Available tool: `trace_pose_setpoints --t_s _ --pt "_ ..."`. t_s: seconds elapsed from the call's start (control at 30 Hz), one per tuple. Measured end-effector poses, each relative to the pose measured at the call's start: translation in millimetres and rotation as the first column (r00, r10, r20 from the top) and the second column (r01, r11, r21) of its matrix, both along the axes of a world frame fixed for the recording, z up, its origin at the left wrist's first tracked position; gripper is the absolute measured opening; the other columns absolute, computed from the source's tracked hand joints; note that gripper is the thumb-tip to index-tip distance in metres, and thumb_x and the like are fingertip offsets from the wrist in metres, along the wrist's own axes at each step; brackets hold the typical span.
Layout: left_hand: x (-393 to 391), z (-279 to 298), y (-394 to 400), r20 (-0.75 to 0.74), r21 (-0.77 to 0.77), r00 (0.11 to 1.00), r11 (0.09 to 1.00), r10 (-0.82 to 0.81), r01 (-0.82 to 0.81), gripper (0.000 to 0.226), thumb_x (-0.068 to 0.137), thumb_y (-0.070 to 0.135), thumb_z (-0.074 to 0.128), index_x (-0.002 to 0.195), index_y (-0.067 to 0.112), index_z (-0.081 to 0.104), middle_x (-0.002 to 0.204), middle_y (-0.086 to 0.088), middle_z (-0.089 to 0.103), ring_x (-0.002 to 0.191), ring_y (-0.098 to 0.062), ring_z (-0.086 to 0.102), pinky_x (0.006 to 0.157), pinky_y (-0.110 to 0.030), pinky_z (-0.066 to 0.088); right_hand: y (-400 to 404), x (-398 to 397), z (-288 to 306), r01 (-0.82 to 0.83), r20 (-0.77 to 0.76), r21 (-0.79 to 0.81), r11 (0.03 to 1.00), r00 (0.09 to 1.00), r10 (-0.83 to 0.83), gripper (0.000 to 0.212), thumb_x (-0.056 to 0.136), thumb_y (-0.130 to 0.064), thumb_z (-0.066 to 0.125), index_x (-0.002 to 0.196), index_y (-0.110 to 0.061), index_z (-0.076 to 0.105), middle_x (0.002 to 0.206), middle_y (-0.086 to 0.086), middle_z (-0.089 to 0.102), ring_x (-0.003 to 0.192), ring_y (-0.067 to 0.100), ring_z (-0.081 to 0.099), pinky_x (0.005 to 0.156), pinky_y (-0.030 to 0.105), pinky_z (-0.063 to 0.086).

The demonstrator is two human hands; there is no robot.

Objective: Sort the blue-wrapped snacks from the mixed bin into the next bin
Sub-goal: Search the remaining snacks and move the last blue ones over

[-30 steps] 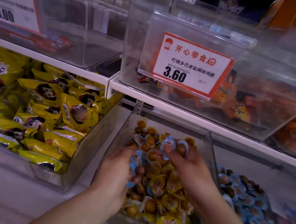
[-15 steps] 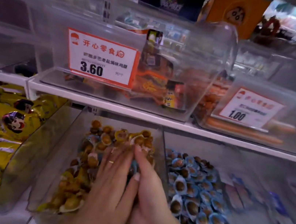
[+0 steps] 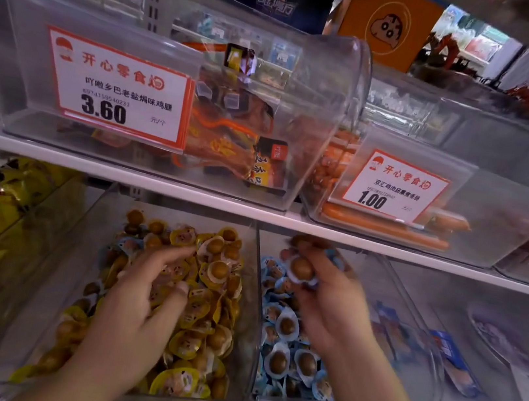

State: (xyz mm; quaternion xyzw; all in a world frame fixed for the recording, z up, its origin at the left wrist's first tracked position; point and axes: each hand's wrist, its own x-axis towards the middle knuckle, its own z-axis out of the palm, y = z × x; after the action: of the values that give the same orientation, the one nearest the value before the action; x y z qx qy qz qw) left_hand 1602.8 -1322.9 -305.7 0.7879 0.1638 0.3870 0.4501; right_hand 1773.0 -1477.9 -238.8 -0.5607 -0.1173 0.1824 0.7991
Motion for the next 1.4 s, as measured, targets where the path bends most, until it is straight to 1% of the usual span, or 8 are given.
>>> trace_pose_setpoints --t_s 0.17,0.37,0.5,0.67,0.77,0.9,1.13,1.4 --pt "-3 -2 12 -0.143 0.002 0.988 0.999 0.053 -0.054 0.033 0.091 0.026 0.057 0.111 0.053 0.060 0.104 0.031 0.064 0.079 -0.014 0.065 0.067 -0.033 0.055 -35 62 -28 0.175 0.166 -0.579 0.796 0.982 -0.095 0.027 0.091 -0.037 0.068 0.107 -0.016 0.074 0.106 0.008 0.075 0.099 0.028 0.070 0.094 0.049 0.055" --pt "-20 9 26 -0.149 0.284 0.984 0.957 0.097 -0.051 0.027 0.096 0.028 0.051 0.110 0.048 0.064 0.111 0.036 0.059 0.092 0.004 0.060 0.077 -0.010 0.045 -44 73 -29 0.327 0.245 -0.389 0.861 0.938 -0.245 0.019 0.094 -0.019 0.055 0.093 -0.021 0.073 0.088 -0.002 0.078 0.098 0.014 0.071 0.077 0.028 0.052" --pt "-40 20 41 -0.025 0.549 0.986 0.827 0.162 -0.122 0.029 0.088 0.020 0.049 0.104 0.024 0.073 0.107 0.014 0.066 0.108 -0.012 0.060 0.097 -0.036 0.046 -13 39 -20 0.348 0.474 -0.341 0.873 0.866 -0.160 0.024 0.097 -0.013 0.051 0.092 -0.024 0.072 0.083 -0.005 0.077 0.090 0.007 0.072 0.073 0.020 0.050" --pt "-79 29 56 -0.033 0.296 0.963 0.923 0.269 -0.248 0.032 0.088 0.013 0.049 0.104 0.032 0.068 0.113 0.025 0.057 0.109 0.001 0.056 0.090 -0.013 0.042 36 -40 -10 0.217 0.782 -0.418 0.882 0.581 0.228 0.023 0.091 -0.024 0.050 0.099 -0.032 0.071 0.097 -0.020 0.072 0.091 -0.008 0.064 0.073 0.003 0.044" --pt "-96 17 62 -0.145 0.181 0.946 0.948 0.290 -0.262 0.043 0.089 0.006 0.054 0.115 0.040 0.060 0.118 0.026 0.051 0.111 0.007 0.051 0.089 -0.008 0.040 86 -67 -24 0.063 0.671 -0.697 0.715 0.408 0.619 0.035 0.093 -0.041 0.048 0.123 -0.033 0.064 0.121 -0.018 0.064 0.108 -0.004 0.059 0.084 0.000 0.038" --pt "-109 5 68 -0.350 0.192 0.905 0.964 0.242 -0.183 0.055 0.094 0.022 0.055 0.139 0.047 0.037 0.128 0.022 0.041 0.114 -0.002 0.051 0.091 -0.022 0.047 164 -66 -45 0.122 0.432 -0.901 0.415 0.209 0.877 0.056 0.094 -0.036 0.057 0.148 -0.027 0.042 0.148 0.006 0.048 0.135 0.023 0.044 0.105 0.024 0.035" --pt "-105 7 76 -0.239 0.180 0.947 0.968 0.213 -0.173 0.054 0.090 0.034 0.047 0.137 0.051 0.027 0.136 0.021 0.044 0.116 -0.004 0.053 0.092 -0.020 0.042 244 -60 -83 0.307 0.215 -0.941 0.139 0.230 0.949 0.090 0.074 -0.063 0.061 0.146 -0.015 0.039 0.149 0.011 0.039 0.142 0.034 0.025 0.112 0.049 0.035" --pt "-105 4 79 -0.242 0.201 0.952 0.970 0.187 -0.139 0.050 0.093 0.034 0.045 0.138 0.048 0.030 0.129 0.018 0.042 0.100 -0.006 0.059 0.083 -0.025 0.048 253 -74 -100 0.608 0.318 -0.777 0.164 0.154 0.936 0.054 0.094 -0.041 0.048 0.143 -0.017 0.046 0.147 0.013 0.042 0.132 0.035 0.036 0.107 0.046 0.037"
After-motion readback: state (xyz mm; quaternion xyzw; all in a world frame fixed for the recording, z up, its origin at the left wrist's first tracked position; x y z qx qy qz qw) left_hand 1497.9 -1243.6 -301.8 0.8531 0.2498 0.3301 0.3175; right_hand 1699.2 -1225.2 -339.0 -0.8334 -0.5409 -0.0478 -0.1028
